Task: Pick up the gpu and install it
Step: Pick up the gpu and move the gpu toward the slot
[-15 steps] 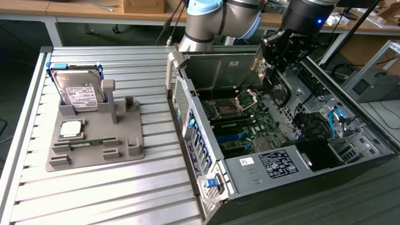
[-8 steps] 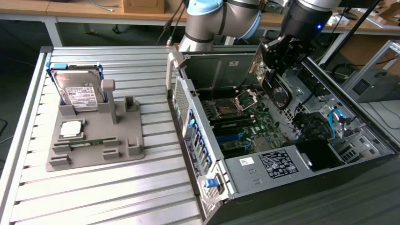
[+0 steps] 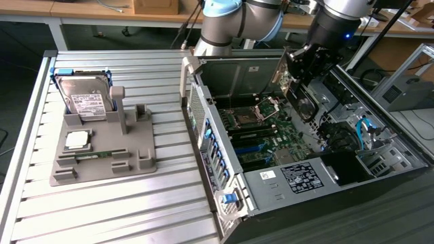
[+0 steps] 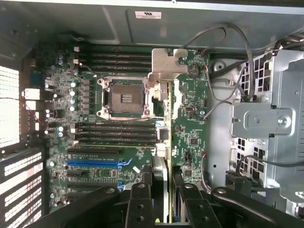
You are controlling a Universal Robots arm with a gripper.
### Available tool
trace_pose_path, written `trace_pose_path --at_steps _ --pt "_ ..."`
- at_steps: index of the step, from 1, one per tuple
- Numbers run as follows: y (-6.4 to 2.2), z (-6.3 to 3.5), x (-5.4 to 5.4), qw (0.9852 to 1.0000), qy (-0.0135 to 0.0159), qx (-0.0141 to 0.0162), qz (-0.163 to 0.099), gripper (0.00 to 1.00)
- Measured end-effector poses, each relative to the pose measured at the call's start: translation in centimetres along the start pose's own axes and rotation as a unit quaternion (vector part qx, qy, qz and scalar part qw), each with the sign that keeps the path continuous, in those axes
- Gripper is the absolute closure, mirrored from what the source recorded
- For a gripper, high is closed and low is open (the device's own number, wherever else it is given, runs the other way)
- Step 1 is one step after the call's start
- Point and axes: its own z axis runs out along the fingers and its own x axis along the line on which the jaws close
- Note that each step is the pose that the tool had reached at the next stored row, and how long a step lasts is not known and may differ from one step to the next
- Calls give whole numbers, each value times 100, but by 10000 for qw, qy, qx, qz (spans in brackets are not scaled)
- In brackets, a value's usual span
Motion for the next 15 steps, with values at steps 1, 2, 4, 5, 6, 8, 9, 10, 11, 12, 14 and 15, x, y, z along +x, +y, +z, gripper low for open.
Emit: trace_pose_path --at_steps 1,2,4,5,6,8,9,10,11,12,14,15 --pt "0 13 -8 10000 2 0 -5 73" --pt "-1 27 -17 10000 4 0 -11 73" --pt "-2 51 -35 10000 7 -1 -20 73" --pt "-2 61 -41 10000 9 0 -22 73" --pt "-3 70 -46 10000 9 -1 -24 73" --pt "-3 88 -55 10000 11 -1 -29 73" --pt "-3 95 -58 10000 11 -1 -31 73" --pt "-3 101 -61 10000 11 -1 -32 73" --pt "-4 105 -64 10000 12 0 -33 73" --pt "-4 108 -66 10000 12 0 -33 73" --pt "-4 114 -72 10000 12 -1 -34 73" --pt "-4 116 -74 10000 12 -1 -34 73"
